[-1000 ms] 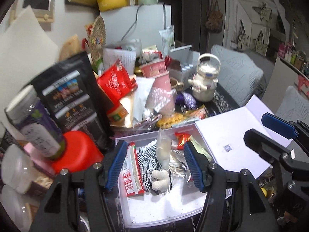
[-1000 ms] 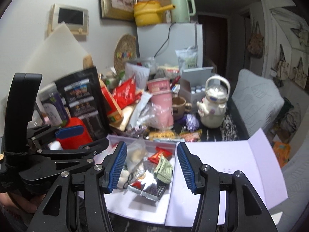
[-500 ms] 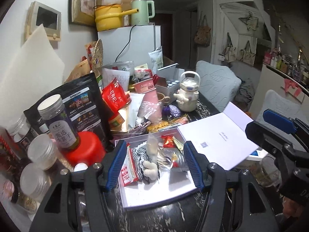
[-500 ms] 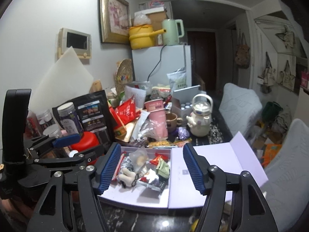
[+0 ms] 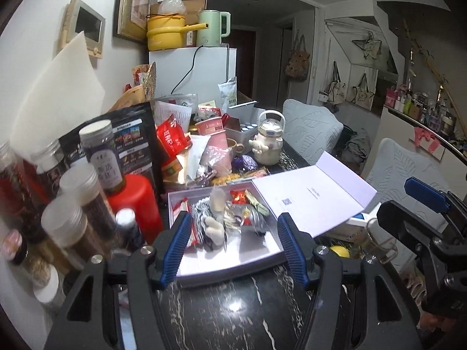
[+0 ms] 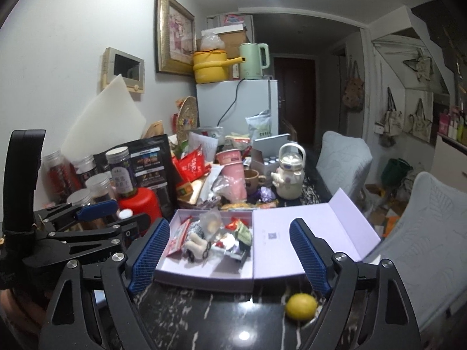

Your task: Organize soft objects

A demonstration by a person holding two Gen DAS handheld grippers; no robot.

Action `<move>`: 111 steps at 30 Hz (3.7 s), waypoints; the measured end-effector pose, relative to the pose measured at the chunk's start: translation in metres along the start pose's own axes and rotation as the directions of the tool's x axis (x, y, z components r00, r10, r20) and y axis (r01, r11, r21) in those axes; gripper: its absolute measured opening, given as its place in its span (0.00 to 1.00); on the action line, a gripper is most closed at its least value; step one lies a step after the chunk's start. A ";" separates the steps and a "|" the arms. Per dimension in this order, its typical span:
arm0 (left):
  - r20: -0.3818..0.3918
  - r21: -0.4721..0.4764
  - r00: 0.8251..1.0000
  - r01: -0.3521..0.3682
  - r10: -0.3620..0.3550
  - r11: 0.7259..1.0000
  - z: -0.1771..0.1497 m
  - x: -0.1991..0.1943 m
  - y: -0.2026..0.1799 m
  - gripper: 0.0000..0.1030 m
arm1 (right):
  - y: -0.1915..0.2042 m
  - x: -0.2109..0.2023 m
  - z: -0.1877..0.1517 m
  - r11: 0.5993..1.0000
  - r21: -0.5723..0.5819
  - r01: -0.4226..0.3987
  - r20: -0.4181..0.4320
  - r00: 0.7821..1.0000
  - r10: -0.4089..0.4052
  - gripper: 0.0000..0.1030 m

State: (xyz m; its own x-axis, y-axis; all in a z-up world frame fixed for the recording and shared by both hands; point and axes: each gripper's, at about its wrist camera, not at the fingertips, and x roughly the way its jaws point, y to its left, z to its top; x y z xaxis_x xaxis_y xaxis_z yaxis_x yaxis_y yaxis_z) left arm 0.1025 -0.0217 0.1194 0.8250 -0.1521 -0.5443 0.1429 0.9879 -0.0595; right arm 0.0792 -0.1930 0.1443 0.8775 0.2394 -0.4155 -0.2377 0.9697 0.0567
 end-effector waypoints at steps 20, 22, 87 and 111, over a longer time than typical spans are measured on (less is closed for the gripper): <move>-0.044 -0.009 0.999 0.000 -0.001 1.000 -0.081 -0.023 0.004 0.59 | 0.022 -0.025 -0.077 0.999 0.003 0.049 -0.078 0.996 -0.049 0.83; -0.052 -0.010 0.999 -0.002 0.002 1.000 -0.087 -0.023 0.004 0.59 | 0.023 -0.027 -0.083 0.998 -0.006 0.056 -0.084 0.995 -0.056 0.83; -0.117 0.033 0.989 -0.085 0.088 0.996 -0.116 -0.010 -0.005 0.59 | 0.014 -0.015 -0.114 0.999 0.027 0.034 -0.170 0.985 -0.029 0.83; -0.103 0.068 0.993 -0.046 0.053 0.997 -0.120 -0.021 -0.015 0.59 | -0.001 -0.014 -0.121 0.997 0.058 0.059 -0.190 0.981 -0.047 0.83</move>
State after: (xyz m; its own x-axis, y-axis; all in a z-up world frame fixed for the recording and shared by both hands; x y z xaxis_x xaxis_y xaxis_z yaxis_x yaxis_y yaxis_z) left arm 0.0173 -0.0299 0.0312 0.7705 -0.0960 -0.6302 0.1417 0.9897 0.0224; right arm 0.0169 -0.2031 0.0400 0.7923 0.1803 -0.5828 -0.1612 0.9833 0.0850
